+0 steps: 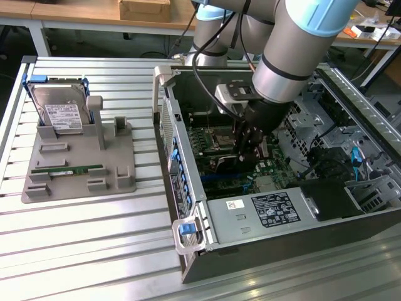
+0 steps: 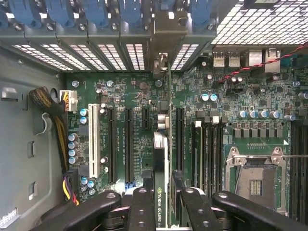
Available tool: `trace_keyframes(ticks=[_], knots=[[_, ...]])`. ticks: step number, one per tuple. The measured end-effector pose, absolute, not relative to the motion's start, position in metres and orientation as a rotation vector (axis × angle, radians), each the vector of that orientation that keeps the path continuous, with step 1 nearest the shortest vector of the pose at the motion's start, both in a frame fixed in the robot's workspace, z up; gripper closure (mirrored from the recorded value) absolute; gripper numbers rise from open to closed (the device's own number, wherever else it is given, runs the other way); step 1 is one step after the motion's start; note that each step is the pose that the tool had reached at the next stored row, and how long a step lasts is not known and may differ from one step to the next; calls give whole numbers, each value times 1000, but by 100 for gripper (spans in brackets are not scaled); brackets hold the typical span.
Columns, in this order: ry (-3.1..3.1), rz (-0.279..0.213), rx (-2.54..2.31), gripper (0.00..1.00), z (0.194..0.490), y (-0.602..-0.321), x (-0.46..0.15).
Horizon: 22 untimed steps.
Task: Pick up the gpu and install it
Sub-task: 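Insert the gpu into the slot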
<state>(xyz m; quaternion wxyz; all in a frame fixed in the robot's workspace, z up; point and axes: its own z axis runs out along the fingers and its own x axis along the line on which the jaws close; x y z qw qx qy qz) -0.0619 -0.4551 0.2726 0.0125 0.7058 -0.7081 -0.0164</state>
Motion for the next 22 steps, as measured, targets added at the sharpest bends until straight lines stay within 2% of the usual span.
trace_keyframes(ticks=[22], knots=[[-2207, -51, 2200, 74, 272, -455, -63]])
